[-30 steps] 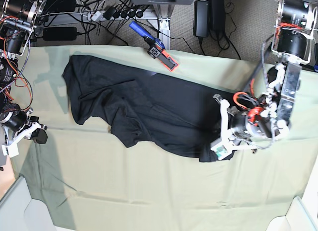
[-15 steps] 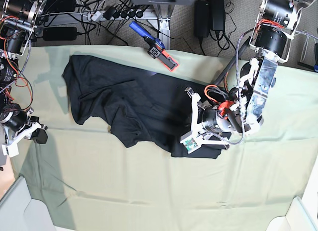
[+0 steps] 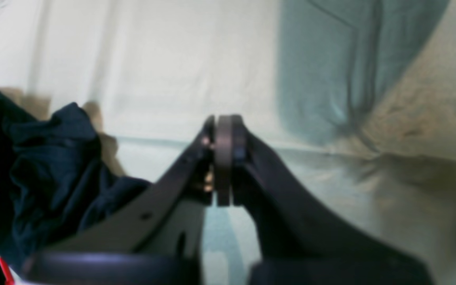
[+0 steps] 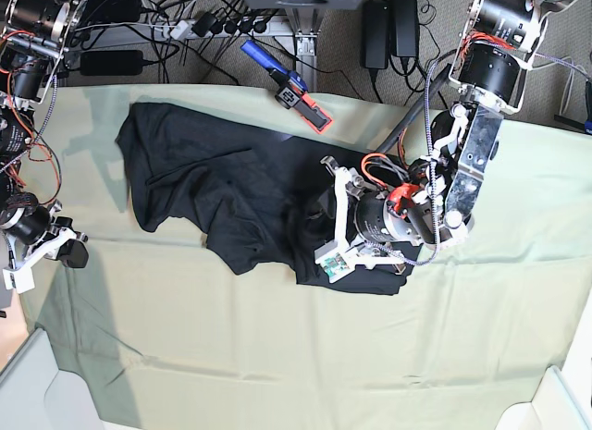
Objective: Fold the T-shirt properly
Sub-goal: 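Fold the held shirt end over the shirt's middle with the left gripper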
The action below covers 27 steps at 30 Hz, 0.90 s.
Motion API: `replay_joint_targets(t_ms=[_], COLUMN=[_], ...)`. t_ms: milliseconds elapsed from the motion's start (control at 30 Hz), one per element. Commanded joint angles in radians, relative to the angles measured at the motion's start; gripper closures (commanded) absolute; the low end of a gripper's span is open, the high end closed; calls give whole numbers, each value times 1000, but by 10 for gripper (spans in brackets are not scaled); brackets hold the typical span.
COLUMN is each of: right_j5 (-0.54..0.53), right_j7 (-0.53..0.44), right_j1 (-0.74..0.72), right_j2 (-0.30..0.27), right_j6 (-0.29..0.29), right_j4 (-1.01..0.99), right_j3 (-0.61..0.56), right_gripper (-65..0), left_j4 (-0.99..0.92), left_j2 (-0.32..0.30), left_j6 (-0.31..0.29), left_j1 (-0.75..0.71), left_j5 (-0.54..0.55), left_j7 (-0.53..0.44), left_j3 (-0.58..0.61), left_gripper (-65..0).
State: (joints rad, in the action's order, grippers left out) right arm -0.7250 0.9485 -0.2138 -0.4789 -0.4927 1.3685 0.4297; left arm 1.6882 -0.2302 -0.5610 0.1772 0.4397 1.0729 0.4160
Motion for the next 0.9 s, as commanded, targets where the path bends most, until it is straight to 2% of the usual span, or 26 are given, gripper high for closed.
replay_joint_targets(t_ms=[0, 67, 133, 200, 333, 533, 700, 867], right_j5=[-16, -16, -16, -16, -15, -16, -28, -137], right_j7=[-16, -16, -16, -10, 6, 39, 40, 72], right_j1=[-22, -22, -22, -22, -21, -8, 80, 193], right_j2=[-21, -21, -22, -23, -23, -29, -50, -50], right_j6=[-69, -69, -69, -68, -69, -68, -60, -62], right_j4=[15, 15, 15, 15, 15, 15, 14, 14], right_j3=[8, 8, 8, 13, 53, 94, 94, 94], right_gripper=[-158, -274, -306, -306, -306, -306, -306, -306], left_j4=[12, 12, 13, 20, 68, 80, 73, 52], left_j2=[3, 14, 29, 39, 34, 24, -47, -99], left_j6=[11, 11, 8, -14, -27, -27, -27, -27], left_j1=[19, 19, 19, 22, 25, 21, 16, -8], left_j5=[37, 80, 124, 164, 170, 169, 165, 159], left_j7=[-19, -19, -23, -23, -27, -29, -39, -68], left_j3=[-3, -3, -3, -3, -20, -137, -199, -206], left_gripper=[-334, -334, -334, -334, -333, -333, -333, -333])
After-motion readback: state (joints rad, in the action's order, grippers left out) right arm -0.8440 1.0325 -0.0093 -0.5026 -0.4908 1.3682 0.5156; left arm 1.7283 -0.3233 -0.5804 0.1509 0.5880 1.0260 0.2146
